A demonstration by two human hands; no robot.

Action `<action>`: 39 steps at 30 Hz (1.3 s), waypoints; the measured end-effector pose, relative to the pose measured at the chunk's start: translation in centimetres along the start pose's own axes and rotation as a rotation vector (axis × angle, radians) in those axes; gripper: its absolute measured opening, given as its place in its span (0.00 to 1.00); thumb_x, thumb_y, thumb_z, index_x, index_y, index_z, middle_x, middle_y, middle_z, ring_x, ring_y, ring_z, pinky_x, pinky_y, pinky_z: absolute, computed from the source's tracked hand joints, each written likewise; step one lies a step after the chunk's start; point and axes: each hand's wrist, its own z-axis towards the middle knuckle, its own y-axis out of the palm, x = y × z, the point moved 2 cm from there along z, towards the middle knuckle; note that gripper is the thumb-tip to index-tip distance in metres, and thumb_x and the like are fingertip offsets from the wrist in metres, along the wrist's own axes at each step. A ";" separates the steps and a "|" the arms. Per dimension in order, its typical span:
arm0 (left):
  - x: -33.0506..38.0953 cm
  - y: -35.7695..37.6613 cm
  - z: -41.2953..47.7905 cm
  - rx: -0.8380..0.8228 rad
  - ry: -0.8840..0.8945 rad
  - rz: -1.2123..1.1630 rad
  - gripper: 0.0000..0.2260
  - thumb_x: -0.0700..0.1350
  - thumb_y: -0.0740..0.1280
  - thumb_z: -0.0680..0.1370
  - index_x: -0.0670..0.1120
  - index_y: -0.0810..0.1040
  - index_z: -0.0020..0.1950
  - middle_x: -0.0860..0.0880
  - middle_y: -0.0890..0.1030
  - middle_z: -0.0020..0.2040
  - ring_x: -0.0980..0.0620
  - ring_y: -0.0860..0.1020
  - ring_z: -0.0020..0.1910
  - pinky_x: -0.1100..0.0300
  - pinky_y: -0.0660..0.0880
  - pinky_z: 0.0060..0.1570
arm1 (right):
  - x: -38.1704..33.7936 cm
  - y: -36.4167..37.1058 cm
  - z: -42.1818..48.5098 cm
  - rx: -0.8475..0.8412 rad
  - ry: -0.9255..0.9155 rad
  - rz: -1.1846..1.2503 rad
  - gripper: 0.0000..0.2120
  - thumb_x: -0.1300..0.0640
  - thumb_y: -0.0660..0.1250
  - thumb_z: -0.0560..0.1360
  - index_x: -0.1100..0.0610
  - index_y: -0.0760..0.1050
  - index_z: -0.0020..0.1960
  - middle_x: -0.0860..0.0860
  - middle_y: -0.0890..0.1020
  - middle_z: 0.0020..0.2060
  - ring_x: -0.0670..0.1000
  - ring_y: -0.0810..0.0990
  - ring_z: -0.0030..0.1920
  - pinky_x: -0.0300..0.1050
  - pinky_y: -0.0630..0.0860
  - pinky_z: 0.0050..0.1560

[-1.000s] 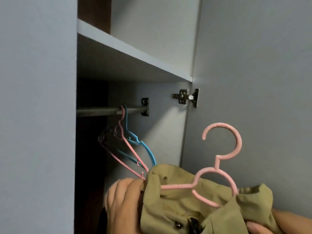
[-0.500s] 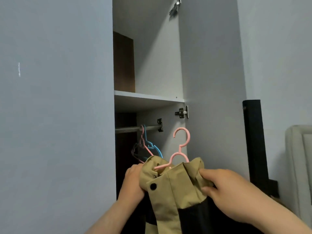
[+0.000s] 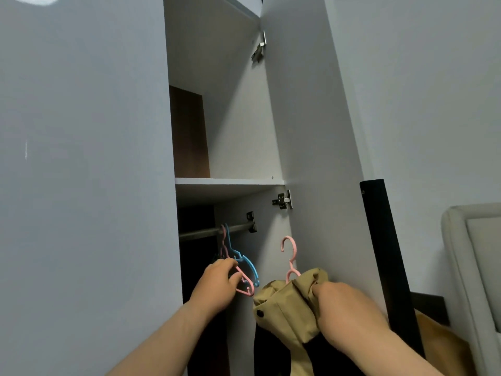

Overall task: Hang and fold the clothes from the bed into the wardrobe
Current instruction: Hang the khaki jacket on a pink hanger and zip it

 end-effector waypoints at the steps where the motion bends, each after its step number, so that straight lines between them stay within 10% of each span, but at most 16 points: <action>1: 0.1 0.1 0.4 0.009 -0.004 0.010 0.13 0.49 0.62 0.79 0.52 0.75 0.63 0.54 0.76 0.58 0.55 0.74 0.58 0.60 0.73 0.58 | -0.2 0.3 0.5 0.008 0.007 0.002 0.14 0.63 0.55 0.75 0.49 0.74 0.54 0.50 0.80 0.51 0.55 0.80 0.52 0.45 0.69 0.43; 30: -5.7 6.1 18.8 0.154 -0.323 0.498 0.27 0.57 0.61 0.78 0.48 0.62 0.73 0.45 0.64 0.72 0.44 0.62 0.71 0.47 0.63 0.69 | -1.4 8.1 16.5 0.098 0.211 0.145 0.13 0.59 0.53 0.80 0.52 0.73 0.59 0.50 0.80 0.57 0.52 0.79 0.57 0.42 0.69 0.46; 39: -7.7 6.3 21.8 0.118 -0.351 0.798 0.20 0.62 0.58 0.77 0.55 0.70 0.64 0.46 0.72 0.62 0.44 0.69 0.62 0.47 0.61 0.63 | 0.1 10.0 17.8 0.087 0.156 0.238 0.14 0.57 0.56 0.79 0.50 0.72 0.62 0.49 0.80 0.58 0.50 0.78 0.59 0.40 0.69 0.47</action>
